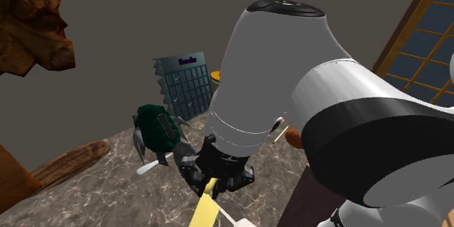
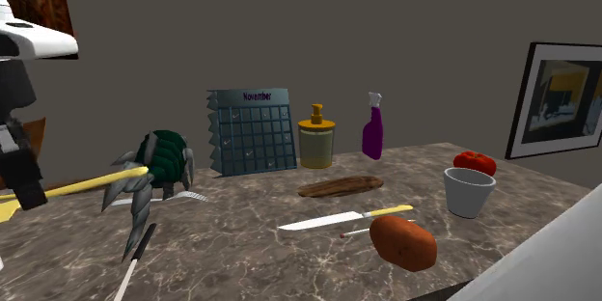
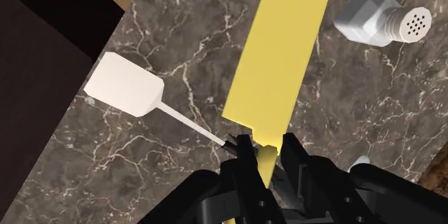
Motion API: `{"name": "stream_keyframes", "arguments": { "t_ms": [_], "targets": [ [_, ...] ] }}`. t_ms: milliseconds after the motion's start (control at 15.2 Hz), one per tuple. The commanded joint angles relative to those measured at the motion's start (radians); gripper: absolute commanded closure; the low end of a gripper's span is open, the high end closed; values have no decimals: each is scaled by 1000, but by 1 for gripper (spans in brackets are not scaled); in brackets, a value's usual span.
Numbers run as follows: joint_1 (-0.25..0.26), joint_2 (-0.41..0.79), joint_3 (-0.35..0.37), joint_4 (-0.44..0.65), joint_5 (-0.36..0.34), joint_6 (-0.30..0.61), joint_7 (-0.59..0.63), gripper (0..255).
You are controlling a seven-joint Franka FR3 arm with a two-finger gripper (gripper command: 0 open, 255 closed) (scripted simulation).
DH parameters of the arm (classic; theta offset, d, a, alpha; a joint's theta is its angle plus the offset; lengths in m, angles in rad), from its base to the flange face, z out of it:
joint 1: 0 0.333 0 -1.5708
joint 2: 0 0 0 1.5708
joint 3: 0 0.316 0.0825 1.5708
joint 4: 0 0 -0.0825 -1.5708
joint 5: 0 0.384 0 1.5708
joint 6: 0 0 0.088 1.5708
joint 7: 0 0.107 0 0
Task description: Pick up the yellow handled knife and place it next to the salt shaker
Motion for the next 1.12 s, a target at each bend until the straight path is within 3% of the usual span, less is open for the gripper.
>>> {"name": "stream_keyframes", "arguments": {
  "t_ms": [0, 330, 528, 1056],
  "targets": [
    [12, 13, 45, 24, -2, -10, 62, 255],
    [12, 108, 174, 123, -57, -26, 224, 255],
    [6, 213, 280, 212, -139, -45, 363, 255],
    [5, 254, 300, 131, -178, 60, 401, 255]
  ]
}}
